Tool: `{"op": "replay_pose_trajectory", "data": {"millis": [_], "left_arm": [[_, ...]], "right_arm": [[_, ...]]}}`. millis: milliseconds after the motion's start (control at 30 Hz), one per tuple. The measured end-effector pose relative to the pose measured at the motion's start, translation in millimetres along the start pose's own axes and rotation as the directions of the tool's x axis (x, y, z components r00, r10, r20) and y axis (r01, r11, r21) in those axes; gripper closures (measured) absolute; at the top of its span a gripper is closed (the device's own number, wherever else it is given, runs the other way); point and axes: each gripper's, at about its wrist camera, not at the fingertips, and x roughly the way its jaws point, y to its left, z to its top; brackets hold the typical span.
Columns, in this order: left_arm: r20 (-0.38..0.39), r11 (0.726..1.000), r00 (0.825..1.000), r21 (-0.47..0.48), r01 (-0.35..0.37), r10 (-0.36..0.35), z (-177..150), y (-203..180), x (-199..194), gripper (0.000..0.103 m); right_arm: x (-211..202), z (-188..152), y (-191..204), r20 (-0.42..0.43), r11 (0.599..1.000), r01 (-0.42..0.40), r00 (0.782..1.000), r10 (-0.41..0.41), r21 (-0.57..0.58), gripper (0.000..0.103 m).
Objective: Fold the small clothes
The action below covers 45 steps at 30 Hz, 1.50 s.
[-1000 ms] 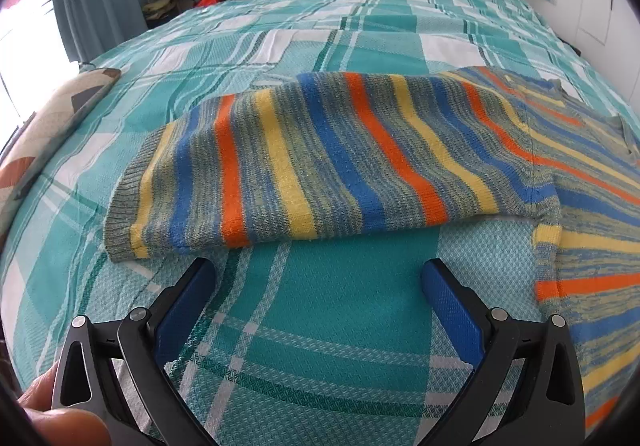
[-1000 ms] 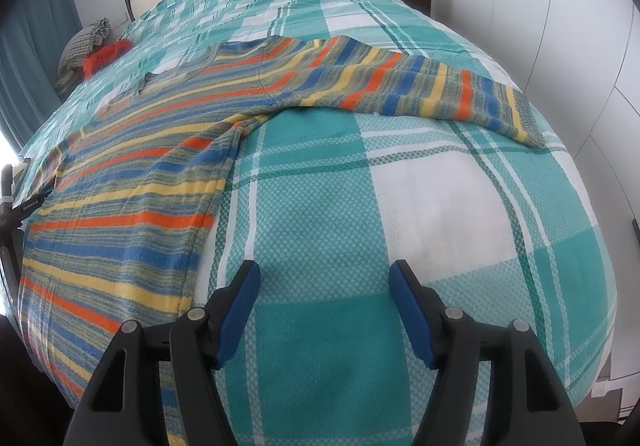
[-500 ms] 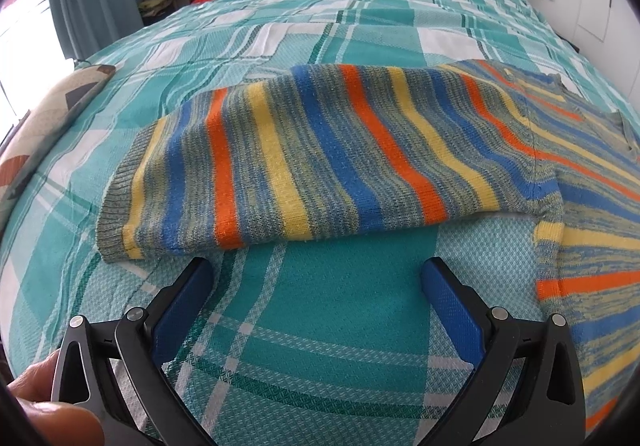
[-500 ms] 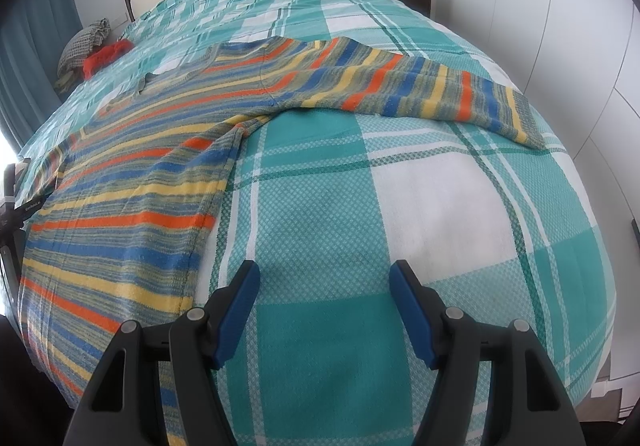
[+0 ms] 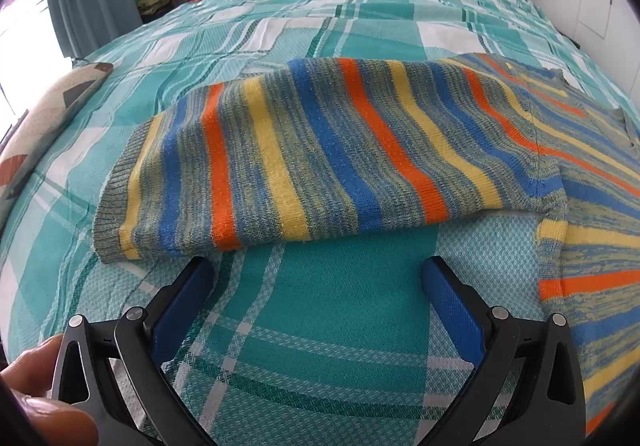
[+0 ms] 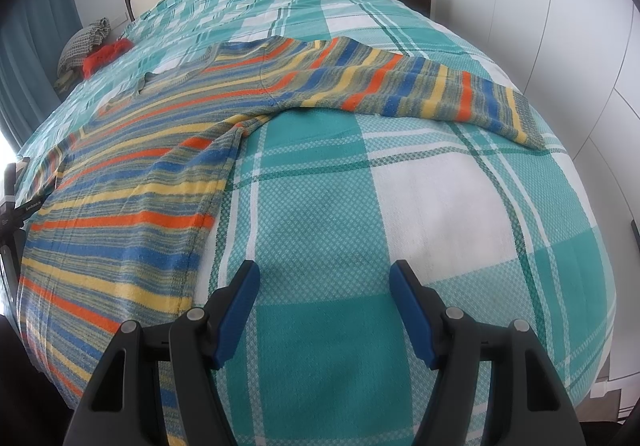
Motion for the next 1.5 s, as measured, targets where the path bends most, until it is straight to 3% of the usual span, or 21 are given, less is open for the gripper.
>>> {"op": "replay_pose_trajectory", "data": {"millis": [1033,1333,1500], "left_arm": [[0.02,1.0,1.0,-0.011,0.011,-0.011,1,4,-6,0.0],[0.02,1.0,1.0,-0.01,0.008,-0.008,2,4,-6,0.0],[-0.033,0.999,0.999,-0.05,-0.011,0.009,4,4,-8,0.0]], "right_arm": [[-18,1,-13,0.07,0.998,-0.005,0.998,0.001,0.066,0.036],[-21,-3,-22,0.076,0.994,-0.011,0.997,0.003,0.109,0.032],[-19,-1,-33,0.072,0.983,-0.061,0.996,0.049,0.174,0.031]]}}
